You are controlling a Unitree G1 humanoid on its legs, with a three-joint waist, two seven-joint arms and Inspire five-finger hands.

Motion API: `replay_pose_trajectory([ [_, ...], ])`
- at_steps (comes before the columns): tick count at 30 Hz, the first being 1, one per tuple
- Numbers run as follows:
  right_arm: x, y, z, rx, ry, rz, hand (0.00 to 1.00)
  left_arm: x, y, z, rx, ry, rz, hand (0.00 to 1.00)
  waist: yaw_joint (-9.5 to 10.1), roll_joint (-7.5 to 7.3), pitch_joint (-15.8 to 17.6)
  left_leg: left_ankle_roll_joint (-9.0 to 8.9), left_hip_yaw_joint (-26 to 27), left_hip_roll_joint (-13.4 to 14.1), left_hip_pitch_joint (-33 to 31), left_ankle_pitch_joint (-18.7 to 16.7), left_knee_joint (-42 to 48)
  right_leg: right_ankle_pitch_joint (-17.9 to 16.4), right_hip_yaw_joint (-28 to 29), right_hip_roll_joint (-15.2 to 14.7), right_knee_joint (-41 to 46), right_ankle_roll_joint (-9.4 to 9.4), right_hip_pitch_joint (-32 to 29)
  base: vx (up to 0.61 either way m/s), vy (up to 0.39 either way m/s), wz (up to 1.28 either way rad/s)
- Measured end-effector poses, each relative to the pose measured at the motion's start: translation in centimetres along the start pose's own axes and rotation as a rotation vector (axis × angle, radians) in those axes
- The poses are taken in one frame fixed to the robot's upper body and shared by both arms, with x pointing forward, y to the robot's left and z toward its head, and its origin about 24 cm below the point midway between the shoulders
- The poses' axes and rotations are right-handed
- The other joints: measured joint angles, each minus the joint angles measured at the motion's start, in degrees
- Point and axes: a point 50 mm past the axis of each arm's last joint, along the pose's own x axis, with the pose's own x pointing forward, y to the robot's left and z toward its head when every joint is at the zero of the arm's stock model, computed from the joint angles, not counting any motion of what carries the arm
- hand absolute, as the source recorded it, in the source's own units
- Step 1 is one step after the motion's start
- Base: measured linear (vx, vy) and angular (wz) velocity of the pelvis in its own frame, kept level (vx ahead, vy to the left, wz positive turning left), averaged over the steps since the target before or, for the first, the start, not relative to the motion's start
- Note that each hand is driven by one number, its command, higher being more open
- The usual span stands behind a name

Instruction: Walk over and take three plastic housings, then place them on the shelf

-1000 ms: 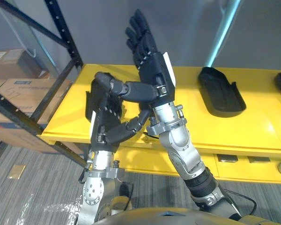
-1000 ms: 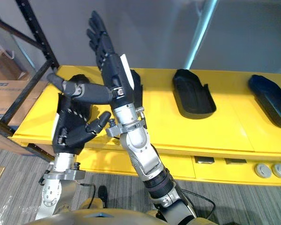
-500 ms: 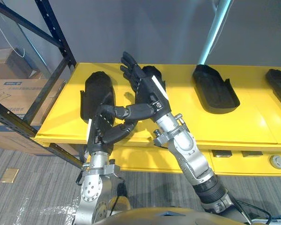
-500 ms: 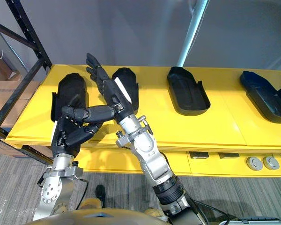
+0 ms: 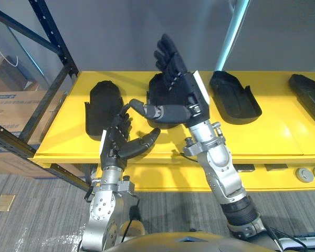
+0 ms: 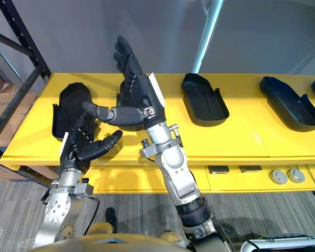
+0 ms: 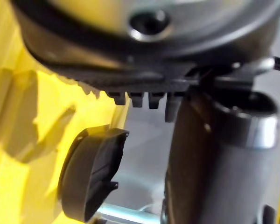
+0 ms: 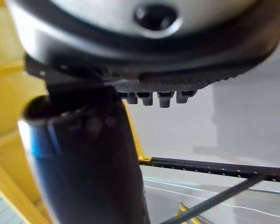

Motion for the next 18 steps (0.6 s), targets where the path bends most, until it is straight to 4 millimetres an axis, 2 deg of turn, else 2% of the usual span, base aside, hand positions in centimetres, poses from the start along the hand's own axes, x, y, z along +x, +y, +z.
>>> replay_pose_trajectory([
  [6,-0.2,-0.7,3.8,-0.071,-0.189,0.021,1.0,0.8,0.0,-1.0,0.052,0.063,0.016,1.0,-1.19,-0.08,0.05,-0.05,1.56,0.29,0.34,-0.2,0.0,0.09,1.57,0.02,0.06,0.05,-0.87,0.01,-0.009,-0.14],
  [12,-1.2,-2.1,4.4,-0.114,-0.202,-0.048,1.0,0.9,0.5,-1.0,0.061,0.066,0.062,1.0,-2.2,-0.1,0.18,-0.06,2.58,0.3,1.13,-0.64,0.01,0.1,2.72,-0.08,0.15,0.07,-0.82,0.02,-0.007,-0.1],
  [18,-2.4,-3.7,4.6,-0.177,-0.167,-0.102,1.0,1.2,1.8,-0.7,0.078,0.064,0.192,1.0,-2.46,-0.14,0.53,-0.17,2.62,0.29,1.17,-0.81,0.04,0.09,2.82,-0.11,0.3,0.08,-0.85,0.03,-0.01,-0.02],
])
